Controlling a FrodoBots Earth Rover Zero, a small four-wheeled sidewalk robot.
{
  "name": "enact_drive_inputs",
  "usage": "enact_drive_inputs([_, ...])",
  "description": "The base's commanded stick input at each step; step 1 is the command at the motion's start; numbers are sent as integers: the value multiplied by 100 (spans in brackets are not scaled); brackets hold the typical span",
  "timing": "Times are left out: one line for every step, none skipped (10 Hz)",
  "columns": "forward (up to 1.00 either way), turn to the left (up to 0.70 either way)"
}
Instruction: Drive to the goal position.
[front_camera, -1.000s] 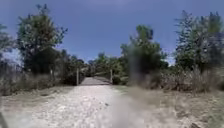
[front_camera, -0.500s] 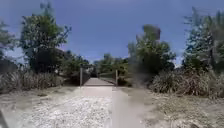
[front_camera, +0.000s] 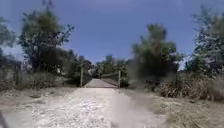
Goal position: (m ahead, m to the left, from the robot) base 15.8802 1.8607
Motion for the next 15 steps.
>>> enact_drive_inputs([70,0])
enact_drive_inputs([70,0])
enact_drive_inputs([70,0])
enact_drive_inputs([70,0])
enact_drive_inputs([70,0])
enact_drive_inputs([70,0])
enact_drive_inputs([70,0])
enact_drive_inputs([70,14])
enact_drive_inputs([70,14])
enact_drive_inputs([70,14])
enact_drive_inputs([70,14])
enact_drive_inputs([70,14])
enact_drive_inputs([70,14])
enact_drive_inputs([70,14])
enact_drive_inputs([70,14])
